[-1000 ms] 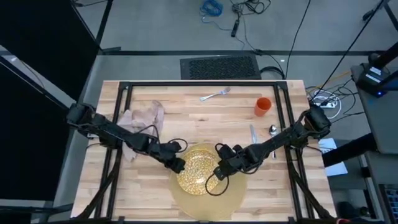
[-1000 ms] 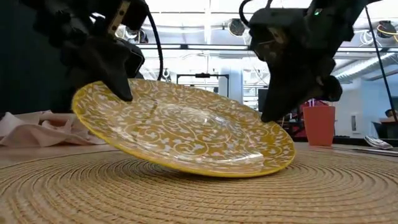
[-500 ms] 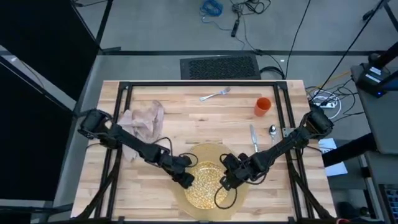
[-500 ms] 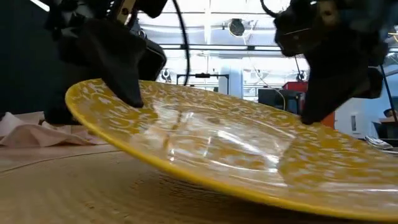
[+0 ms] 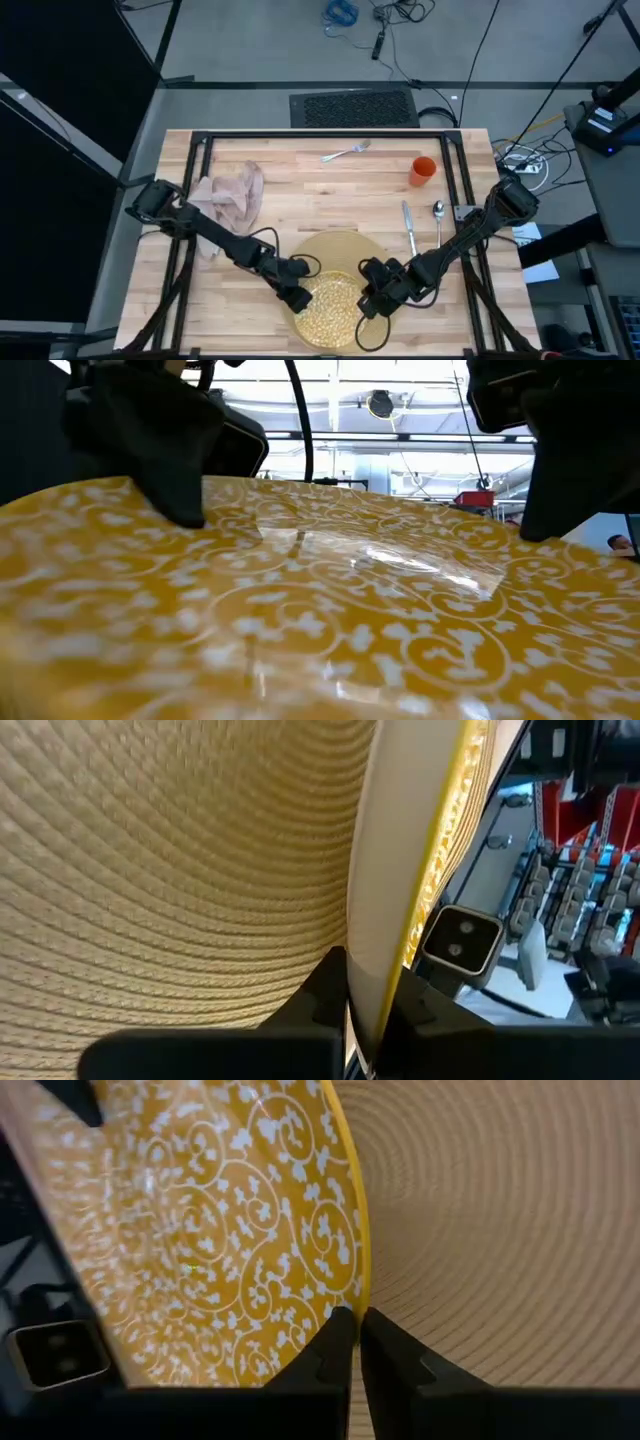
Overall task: Set table place
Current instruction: Put the yellow plate on the brown table mat
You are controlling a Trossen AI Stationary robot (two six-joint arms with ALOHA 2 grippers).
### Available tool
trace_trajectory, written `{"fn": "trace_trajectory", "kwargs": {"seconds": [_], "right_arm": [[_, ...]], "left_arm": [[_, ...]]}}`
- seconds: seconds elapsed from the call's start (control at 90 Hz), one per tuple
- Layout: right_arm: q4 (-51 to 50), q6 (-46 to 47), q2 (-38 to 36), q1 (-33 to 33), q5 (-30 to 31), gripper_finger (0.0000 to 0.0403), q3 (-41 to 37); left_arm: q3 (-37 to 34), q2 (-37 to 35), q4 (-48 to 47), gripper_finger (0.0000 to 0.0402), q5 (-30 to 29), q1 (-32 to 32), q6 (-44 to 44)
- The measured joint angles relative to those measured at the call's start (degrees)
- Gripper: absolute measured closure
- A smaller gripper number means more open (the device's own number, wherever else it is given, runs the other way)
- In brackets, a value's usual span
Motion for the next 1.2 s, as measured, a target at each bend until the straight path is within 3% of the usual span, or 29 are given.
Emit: {"fn": "trace_trajectory", "kwargs": {"seconds": [0.344,0.556,0.911,1.2], "right_arm": [[-5.0,1.7,0.0,0.2,0.0,0.0403,0.1],[-5.7,1.6,0.1,-0.5,0.2,0.0387,0.2],[-3.6,1.2,0.1,-0.8,1.3,0.0315,0.5],[-3.2,-2.1,0.1,-1.5,2.1,0.0264,0.5]], "left_arm": [[0.1,1.7,2.3,0.0399,0.4,2.1,1.5],[0.1,2.0,2.0,0.0354,-1.9,3.2,2.2],[3.7,1.8,4.3,0.0259,-3.2,4.4,7.2],[6.2,1.8,1.3,0.0245,-2.0,6.5,7.1]]}}
